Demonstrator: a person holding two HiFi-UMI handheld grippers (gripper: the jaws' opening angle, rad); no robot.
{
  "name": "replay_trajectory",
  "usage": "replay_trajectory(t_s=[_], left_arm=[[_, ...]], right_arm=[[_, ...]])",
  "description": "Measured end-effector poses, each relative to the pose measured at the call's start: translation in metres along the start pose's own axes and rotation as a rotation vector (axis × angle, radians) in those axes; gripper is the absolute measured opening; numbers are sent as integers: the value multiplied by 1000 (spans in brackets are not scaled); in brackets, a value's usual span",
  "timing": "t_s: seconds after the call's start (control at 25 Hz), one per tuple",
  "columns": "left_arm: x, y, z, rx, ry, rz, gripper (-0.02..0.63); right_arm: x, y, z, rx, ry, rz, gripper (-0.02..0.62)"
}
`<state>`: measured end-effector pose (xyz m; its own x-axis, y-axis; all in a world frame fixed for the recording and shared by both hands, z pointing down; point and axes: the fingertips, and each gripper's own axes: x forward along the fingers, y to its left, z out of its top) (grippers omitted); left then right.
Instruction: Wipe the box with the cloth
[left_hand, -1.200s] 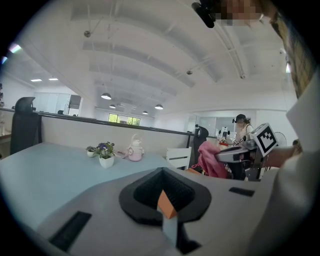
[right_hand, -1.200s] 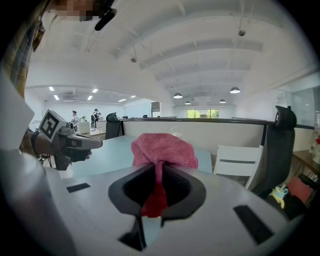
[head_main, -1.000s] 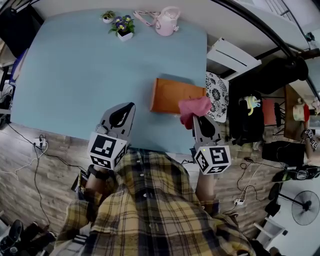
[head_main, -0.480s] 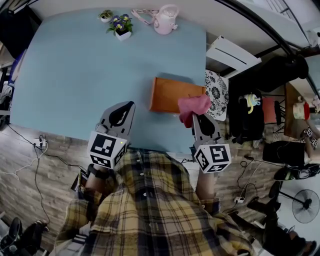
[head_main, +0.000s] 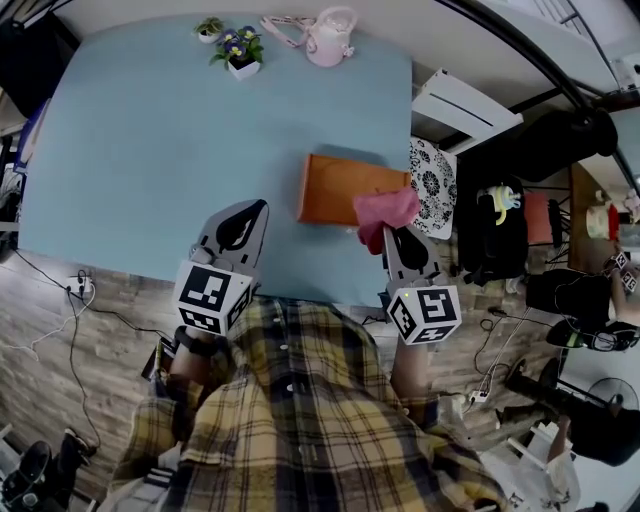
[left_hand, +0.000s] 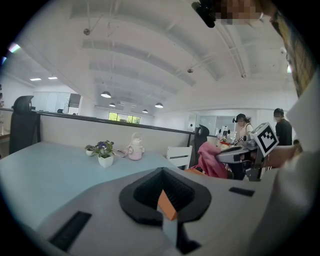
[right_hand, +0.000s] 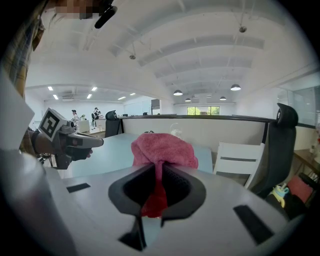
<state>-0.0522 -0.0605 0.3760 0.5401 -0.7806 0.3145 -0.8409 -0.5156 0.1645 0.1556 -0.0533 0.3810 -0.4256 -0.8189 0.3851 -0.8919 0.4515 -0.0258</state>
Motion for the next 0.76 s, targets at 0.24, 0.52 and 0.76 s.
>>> replay_trajectory(t_s=[0.24, 0.52, 0.76], left_arm=[[3, 1, 0, 0, 4, -8, -9], [6, 0, -1, -6, 9, -14, -9], [8, 1, -3, -14, 11, -19, -9]], right_arm=[[0, -1, -2, 4, 7, -10, 46], [0, -5, -4, 12, 17, -18, 46], [1, -6, -5, 15, 19, -21, 46]])
